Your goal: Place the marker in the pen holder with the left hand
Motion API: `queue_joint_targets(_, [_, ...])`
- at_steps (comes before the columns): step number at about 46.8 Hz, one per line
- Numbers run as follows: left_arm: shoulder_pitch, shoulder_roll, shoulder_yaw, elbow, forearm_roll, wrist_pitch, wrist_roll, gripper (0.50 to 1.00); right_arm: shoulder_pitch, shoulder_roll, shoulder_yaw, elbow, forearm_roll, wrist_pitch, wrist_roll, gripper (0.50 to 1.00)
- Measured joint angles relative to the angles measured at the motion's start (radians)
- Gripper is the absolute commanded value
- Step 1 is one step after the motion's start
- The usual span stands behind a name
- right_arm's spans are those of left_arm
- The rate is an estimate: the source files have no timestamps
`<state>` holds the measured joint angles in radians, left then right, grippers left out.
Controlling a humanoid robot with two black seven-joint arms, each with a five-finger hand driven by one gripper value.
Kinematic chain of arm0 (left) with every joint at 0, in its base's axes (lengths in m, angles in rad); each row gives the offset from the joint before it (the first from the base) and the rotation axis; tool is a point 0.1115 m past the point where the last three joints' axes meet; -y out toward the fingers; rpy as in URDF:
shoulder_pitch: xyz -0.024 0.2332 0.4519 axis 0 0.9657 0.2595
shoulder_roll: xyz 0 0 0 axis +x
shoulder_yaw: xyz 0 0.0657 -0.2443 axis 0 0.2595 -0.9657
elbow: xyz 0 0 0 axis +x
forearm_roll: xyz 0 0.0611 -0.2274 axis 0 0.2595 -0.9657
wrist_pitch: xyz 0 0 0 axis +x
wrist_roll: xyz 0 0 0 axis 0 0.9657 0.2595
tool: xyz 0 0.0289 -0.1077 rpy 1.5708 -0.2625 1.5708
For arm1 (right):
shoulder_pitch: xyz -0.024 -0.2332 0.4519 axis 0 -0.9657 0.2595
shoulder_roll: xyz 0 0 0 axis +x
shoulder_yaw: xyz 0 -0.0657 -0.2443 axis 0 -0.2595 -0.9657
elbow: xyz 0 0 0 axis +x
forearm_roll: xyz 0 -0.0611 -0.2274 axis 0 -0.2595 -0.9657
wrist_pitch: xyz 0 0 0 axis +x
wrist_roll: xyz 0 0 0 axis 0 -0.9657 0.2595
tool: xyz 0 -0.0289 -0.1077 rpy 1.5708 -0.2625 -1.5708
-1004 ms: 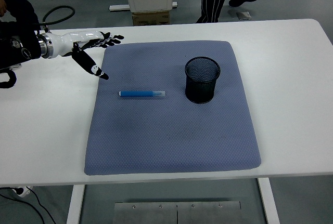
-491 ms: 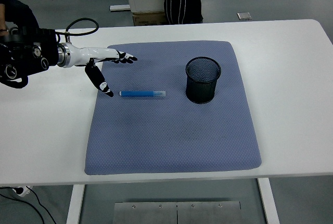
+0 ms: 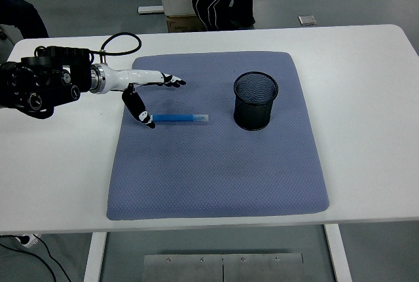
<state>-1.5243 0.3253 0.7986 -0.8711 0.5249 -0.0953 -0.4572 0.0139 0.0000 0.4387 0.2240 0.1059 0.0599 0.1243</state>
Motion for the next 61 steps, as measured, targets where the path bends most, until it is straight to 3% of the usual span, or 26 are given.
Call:
queue_joint_targets(15, [-0.011, -0.048, 0.001, -0.002, 0.068, -0.016, 0.000, 1.000, 0.000, 0.000, 0.000, 0.000, 0.000, 0.000, 0.000, 1.000])
queue_joint_targets(22, [-0.025, -0.062, 0.000, -0.002, 0.069, -0.068, 0.000, 1.000, 0.000, 0.000, 0.000, 0.000, 0.000, 0.000, 0.000, 1.000])
queue_joint_targets(36, [-0.033, -0.089, 0.000, 0.000, 0.140, -0.066, 0.012, 1.000, 0.000, 0.000, 0.000, 0.000, 0.000, 0.000, 0.000, 1.000])
queue_joint_targets(43, [-0.034, -0.089, 0.000, 0.000, 0.150, -0.064, 0.048, 1.000, 0.000, 0.000, 0.000, 0.000, 0.000, 0.000, 0.000, 1.000])
queue_joint_targets(61, [-0.034, -0.120, -0.004, 0.000, 0.148, -0.068, 0.048, 1.000, 0.000, 0.000, 0.000, 0.000, 0.000, 0.000, 0.000, 1.000])
